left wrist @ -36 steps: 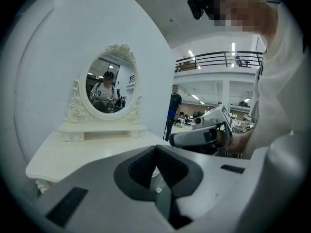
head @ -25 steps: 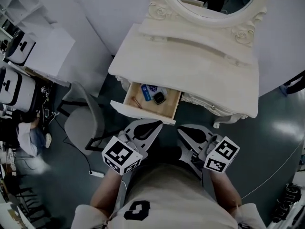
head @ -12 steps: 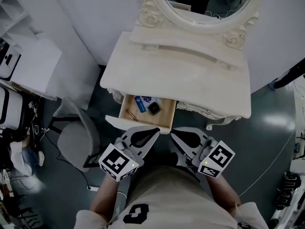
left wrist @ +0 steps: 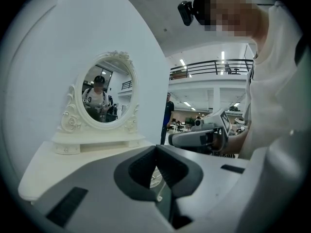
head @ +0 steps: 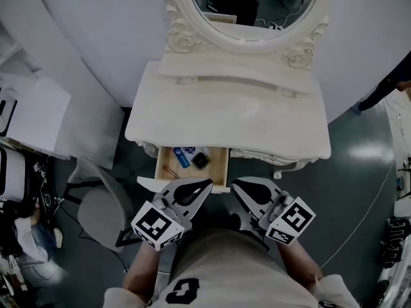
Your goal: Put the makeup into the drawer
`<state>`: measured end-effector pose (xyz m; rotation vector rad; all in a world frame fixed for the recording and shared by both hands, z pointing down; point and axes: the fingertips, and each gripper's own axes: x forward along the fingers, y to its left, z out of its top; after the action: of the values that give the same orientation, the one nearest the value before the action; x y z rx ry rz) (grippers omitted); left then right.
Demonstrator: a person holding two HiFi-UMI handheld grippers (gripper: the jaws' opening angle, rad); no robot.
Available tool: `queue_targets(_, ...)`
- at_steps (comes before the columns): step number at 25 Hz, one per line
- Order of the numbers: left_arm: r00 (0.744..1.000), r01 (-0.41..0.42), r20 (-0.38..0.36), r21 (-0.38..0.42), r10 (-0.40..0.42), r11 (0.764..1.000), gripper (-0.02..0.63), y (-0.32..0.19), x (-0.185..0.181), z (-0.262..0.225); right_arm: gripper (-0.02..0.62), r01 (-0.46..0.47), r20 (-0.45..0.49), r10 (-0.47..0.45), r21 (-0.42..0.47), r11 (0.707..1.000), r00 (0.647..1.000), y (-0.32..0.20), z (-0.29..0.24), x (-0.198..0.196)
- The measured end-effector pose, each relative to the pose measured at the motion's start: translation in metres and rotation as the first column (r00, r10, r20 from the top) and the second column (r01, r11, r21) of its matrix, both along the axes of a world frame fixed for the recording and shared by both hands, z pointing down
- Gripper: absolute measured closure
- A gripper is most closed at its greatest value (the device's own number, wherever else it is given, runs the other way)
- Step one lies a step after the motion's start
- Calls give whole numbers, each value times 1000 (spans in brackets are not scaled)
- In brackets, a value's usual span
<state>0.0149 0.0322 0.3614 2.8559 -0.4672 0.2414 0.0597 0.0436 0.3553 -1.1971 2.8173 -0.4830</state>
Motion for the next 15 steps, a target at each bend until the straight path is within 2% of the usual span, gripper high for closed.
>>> queue_targets(7,1000,-13,11,-6,13,1000,551,-2,8,2,568,-18,-16,18,-6,1000,1000,0,6,5)
queue_targets(12,998,16,68,-2,-16,1000,551,-2,13,14,568,-27,-9,27,-15,1000,1000,4,11,14)
queue_targets(15,997,19,70,-10,-18,1000,551,-2,12,13,568,-30,0,30,-24,999,1000,7,13,17)
